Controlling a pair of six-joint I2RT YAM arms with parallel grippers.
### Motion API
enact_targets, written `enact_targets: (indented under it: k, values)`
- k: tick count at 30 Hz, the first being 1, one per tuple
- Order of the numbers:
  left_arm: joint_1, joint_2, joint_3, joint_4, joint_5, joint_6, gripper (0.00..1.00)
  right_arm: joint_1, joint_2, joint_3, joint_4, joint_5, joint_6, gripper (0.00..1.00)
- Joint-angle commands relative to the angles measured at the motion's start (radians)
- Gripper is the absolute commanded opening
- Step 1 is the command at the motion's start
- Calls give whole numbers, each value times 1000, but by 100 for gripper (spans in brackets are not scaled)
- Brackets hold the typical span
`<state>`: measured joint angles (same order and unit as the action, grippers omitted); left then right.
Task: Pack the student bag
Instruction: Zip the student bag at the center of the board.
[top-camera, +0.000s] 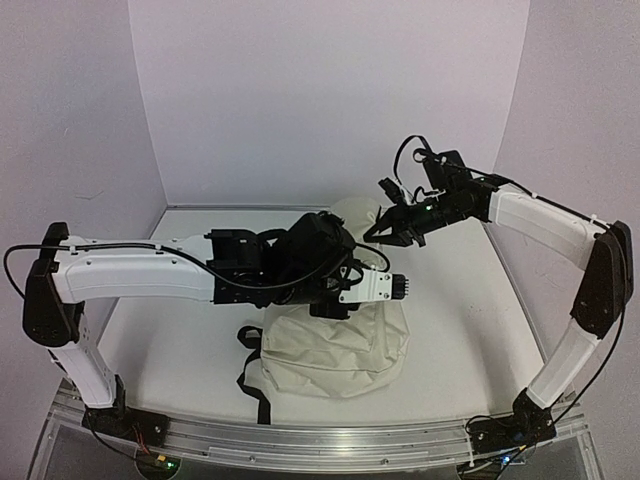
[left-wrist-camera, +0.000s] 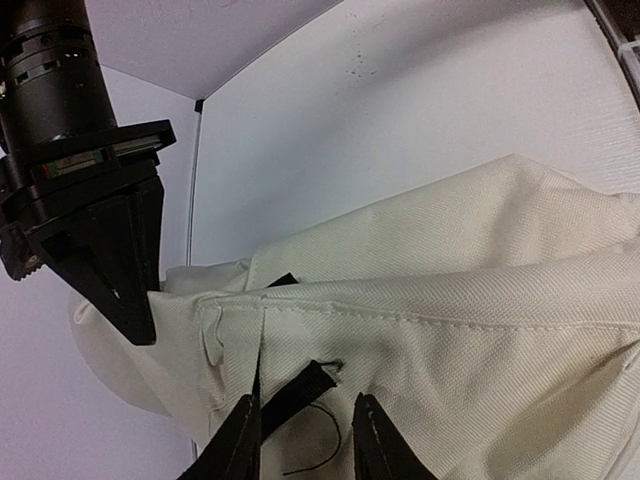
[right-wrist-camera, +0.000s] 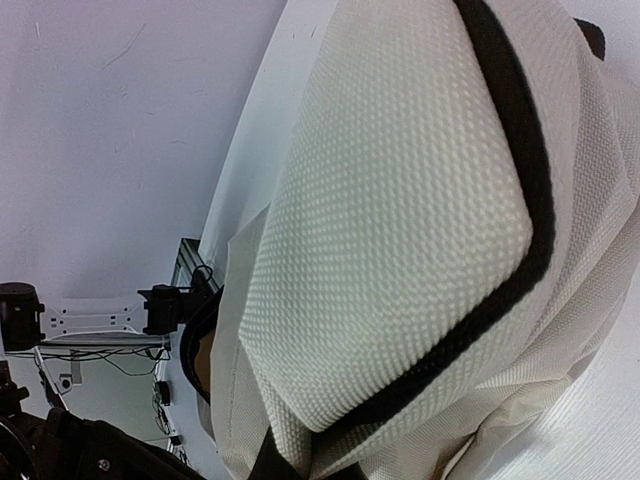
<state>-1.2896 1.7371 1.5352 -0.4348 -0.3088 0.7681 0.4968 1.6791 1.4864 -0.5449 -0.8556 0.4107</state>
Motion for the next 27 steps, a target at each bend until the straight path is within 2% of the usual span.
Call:
enact_targets:
  k: [1, 12, 18, 24, 27]
  values:
    - [-3, 25, 38, 19, -14, 29, 30, 10, -85, 32, 148, -76, 4, 0]
    - [-2, 54, 43, 88, -99, 60, 23, 17, -90, 30, 151, -79, 7, 0]
    - [-3, 65, 47, 109, -127, 76, 25, 20, -83, 32, 152, -82, 8, 0]
    - [-1, 65, 46, 98, -129, 63, 11, 19, -84, 35, 152, -77, 2, 0]
    - [-2, 28, 17, 157, -145, 18, 2, 20, -86, 31, 151, -69, -13, 0]
